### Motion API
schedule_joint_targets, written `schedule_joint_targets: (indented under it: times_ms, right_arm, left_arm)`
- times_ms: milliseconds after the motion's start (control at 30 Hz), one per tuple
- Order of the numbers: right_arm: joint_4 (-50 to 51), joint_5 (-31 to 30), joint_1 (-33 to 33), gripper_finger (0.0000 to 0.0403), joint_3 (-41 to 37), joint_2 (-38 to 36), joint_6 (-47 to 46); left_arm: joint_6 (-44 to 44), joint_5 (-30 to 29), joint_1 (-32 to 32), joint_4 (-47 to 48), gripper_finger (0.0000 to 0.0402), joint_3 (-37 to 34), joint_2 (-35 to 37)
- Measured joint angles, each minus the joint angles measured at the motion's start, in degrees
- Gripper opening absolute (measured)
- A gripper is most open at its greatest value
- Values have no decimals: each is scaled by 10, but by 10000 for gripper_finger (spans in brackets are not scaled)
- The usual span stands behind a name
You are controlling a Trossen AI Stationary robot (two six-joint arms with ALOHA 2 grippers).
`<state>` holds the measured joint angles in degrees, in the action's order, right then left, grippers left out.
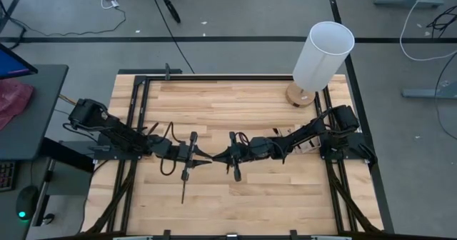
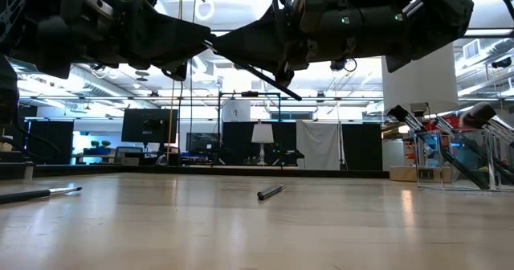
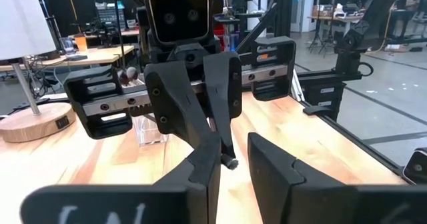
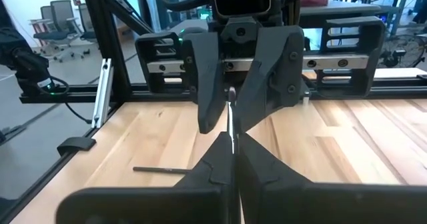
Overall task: Put items in baskets/containers
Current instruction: Put the black eyeshadow brush into the transparent organizer
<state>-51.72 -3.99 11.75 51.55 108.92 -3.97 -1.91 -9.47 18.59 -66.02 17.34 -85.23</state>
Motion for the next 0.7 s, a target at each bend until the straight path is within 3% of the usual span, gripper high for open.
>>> schedule_joint_targets:
  times_ms: [500, 700]
  right_arm:
    - [11, -3, 2, 7, 0, 0, 0]
    - [-16, -3, 2, 7, 4, -6, 0]
  left_arm:
    - [2, -17, 1, 22, 76, -1, 3]
    - [15, -17, 1, 108, 76, -5, 44]
